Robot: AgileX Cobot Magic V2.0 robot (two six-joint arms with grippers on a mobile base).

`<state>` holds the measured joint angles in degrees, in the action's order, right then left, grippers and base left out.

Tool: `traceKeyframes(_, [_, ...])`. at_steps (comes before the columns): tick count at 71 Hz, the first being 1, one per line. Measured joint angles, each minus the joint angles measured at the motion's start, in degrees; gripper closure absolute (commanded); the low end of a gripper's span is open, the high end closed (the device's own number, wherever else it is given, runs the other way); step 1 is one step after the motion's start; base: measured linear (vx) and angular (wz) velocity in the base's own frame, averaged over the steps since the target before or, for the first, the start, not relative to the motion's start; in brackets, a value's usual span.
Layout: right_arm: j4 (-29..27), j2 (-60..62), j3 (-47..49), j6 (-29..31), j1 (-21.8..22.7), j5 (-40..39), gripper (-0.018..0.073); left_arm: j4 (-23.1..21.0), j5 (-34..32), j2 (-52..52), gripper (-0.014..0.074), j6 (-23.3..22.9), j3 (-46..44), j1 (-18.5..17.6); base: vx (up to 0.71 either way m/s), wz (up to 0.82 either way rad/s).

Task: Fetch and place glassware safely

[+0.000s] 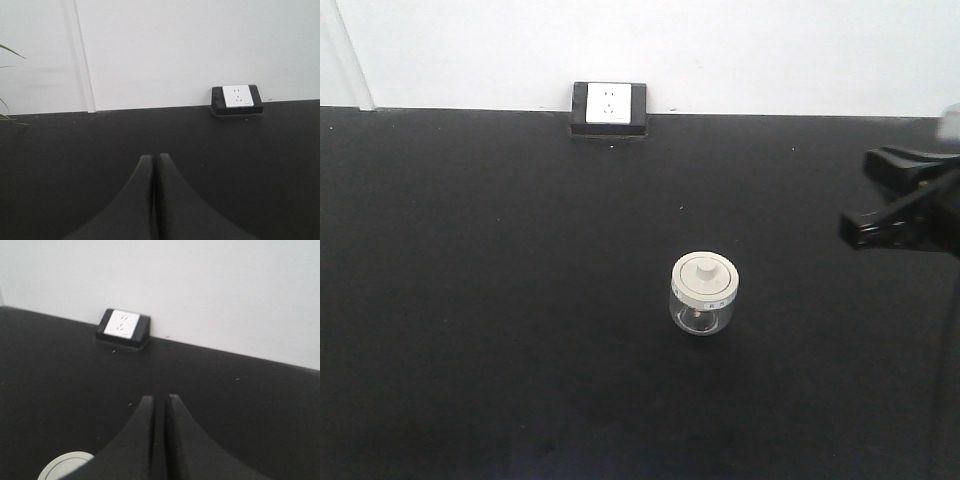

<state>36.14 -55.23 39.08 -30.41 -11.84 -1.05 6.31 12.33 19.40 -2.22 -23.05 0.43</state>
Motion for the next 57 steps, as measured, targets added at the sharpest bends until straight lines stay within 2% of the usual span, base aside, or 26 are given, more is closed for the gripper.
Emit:
traceKeyframes(23, [-0.46, 13.66, -0.05, -0.55, 0.00, 12.07, 0.0566, 0.00, 0.00, 0.00, 0.0603, 0.00, 0.00, 0.00, 0.00, 0.00])
traceKeyframes(57, [-2.98, 32.26, -10.94, -0.70, 0.00, 14.36, 0.0563, 0.00, 0.00, 0.00, 0.0603, 0.00, 0.00, 0.00, 0.00, 0.00])
